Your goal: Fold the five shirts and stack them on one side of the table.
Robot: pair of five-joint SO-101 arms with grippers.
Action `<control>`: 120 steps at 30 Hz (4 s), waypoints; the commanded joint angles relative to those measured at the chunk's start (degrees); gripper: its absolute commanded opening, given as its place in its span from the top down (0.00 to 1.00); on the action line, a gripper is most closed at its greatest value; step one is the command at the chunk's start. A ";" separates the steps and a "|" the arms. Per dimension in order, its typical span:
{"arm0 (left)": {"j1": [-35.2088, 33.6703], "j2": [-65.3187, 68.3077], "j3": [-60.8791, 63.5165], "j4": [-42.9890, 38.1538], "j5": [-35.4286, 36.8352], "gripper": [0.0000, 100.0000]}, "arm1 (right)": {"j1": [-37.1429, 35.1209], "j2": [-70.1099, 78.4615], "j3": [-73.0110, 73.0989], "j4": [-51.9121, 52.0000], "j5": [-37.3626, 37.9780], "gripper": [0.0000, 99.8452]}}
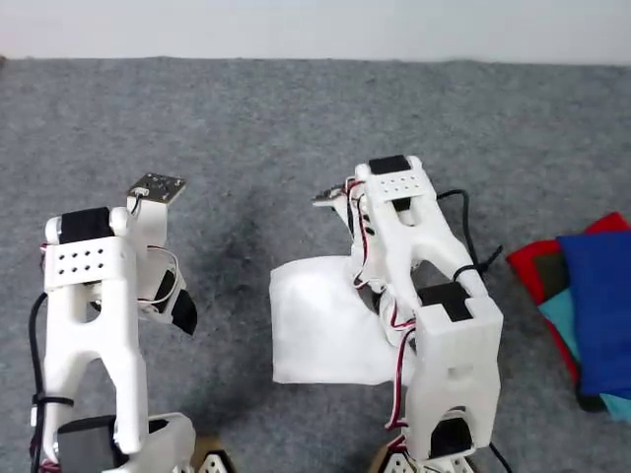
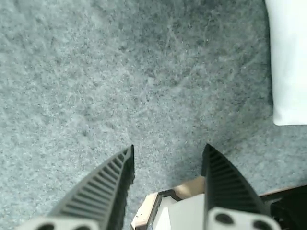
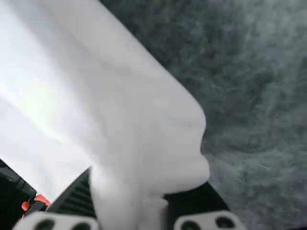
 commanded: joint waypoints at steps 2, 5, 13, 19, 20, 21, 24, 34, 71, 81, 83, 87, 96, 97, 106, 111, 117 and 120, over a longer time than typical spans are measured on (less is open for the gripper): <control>-0.35 -2.02 -0.22 1.67 -0.62 0.78 | 5.41 -4.26 -5.01 2.51 0.26 0.99; -0.35 -2.02 -0.22 1.67 -0.62 0.78 | 9.45 -11.12 -5.10 2.42 0.62 0.99; -0.35 -2.02 -0.13 1.67 -0.62 0.78 | 26.24 -25.80 -5.01 2.07 0.97 0.99; -0.35 -2.02 -0.13 1.67 -0.62 0.78 | 37.58 -31.87 -5.27 2.24 6.15 0.99; -0.35 -2.02 -0.13 1.67 -0.70 0.78 | 39.43 -32.84 -5.80 2.15 6.95 0.99; -0.35 -2.02 -0.13 1.67 -0.70 0.78 | 41.19 -33.80 -6.59 2.15 7.56 0.99; -0.35 -2.02 -0.13 1.67 -0.70 0.78 | 46.02 -36.70 -10.55 2.07 8.44 0.99; -0.35 -2.02 -0.13 1.67 -0.79 0.78 | 61.49 -34.77 -21.98 1.54 11.96 0.99; -0.35 -1.76 -0.04 1.67 -0.70 0.78 | 76.88 -26.33 -21.98 -17.98 21.63 0.75; -0.35 -2.02 0.04 1.67 -0.70 0.78 | 71.43 -30.29 -22.95 -15.25 14.77 0.76; -0.35 -2.02 -0.04 1.67 -0.35 0.78 | 65.54 -32.04 -22.95 -13.49 9.58 0.76; -0.35 -2.11 -0.66 1.67 1.05 0.78 | 51.30 -34.59 -22.95 -8.31 1.23 0.76; -0.26 -2.02 -13.67 1.67 12.04 0.94 | 22.90 -32.40 -22.86 2.42 -15.21 0.83; -0.35 -2.11 -14.99 1.67 12.04 0.98 | 21.58 -32.04 -22.77 2.42 -17.05 0.89; -1.67 -2.81 -14.90 1.67 12.22 0.99 | 10.15 -38.73 -0.44 2.51 -15.47 0.99; -4.92 -12.84 -9.36 1.67 11.87 0.99 | 6.37 -49.10 18.20 2.33 -10.55 0.98; -4.66 -33.23 0.75 1.67 11.87 0.99 | 6.46 -62.90 34.11 2.33 -10.37 0.98; -4.66 -42.37 8.66 1.41 10.20 0.99 | 6.02 -69.85 44.75 0.13 -10.29 0.98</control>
